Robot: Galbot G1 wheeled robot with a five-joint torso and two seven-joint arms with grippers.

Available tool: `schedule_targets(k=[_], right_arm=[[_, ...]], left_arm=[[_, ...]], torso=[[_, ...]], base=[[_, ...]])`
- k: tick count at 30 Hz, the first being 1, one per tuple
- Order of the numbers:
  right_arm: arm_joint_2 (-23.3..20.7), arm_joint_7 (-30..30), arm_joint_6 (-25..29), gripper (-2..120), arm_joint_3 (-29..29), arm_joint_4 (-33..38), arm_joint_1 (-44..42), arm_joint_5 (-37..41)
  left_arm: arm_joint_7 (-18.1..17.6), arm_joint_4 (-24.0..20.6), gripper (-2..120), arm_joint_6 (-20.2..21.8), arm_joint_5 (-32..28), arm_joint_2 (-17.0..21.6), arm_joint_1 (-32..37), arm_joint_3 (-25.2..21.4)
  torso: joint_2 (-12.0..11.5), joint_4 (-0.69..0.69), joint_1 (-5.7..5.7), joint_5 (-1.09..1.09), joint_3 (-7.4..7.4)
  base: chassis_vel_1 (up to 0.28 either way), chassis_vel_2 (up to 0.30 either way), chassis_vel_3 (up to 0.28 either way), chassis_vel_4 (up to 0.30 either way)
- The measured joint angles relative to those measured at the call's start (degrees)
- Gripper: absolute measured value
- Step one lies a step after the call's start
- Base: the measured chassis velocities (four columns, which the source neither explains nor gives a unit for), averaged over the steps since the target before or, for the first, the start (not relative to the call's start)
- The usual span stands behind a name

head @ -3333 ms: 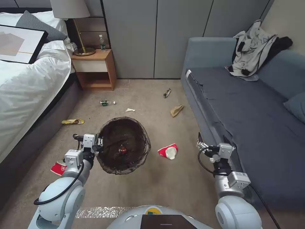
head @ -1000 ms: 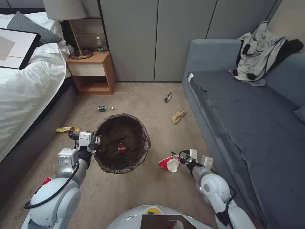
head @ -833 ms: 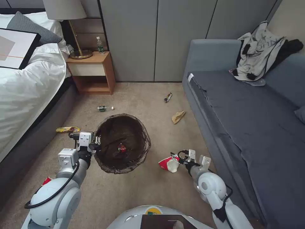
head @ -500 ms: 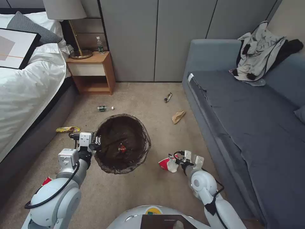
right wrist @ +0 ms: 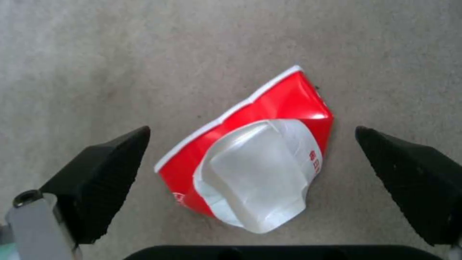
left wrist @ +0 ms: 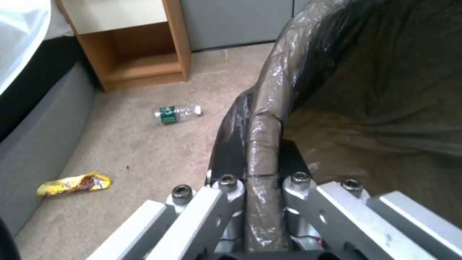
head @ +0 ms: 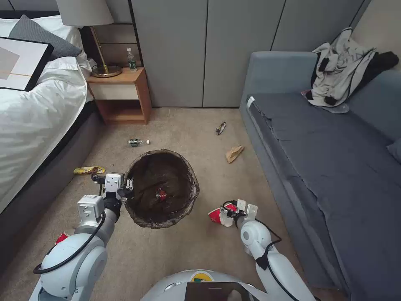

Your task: Pick up the trash bin, then pick up the garbage from the floor and place it into the trash bin.

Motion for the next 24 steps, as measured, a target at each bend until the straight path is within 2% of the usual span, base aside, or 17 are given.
schedule_targets(k=[14,24], right_arm=[[1.4,3.1,0.6,100,-2.0,-6.3,4.2,1.2],[2.0,4.0,0.6,100,-2.2,-7.9,4.8,2.1]], left_arm=[[0.1,0.6,3,-0.2,0.1,-0.2,-0.4,0.1],[0.1,0.9,3,-0.2,0.1,-0.3,-0.5,0.1]], torso=[[0.0,0.0,0.0,0.0,0.0],[0.0,0.0,0.0,0.0,0.0]], base=[[0.0,0.0,0.0,0.0],[0.0,0.0,0.0,0.0]])
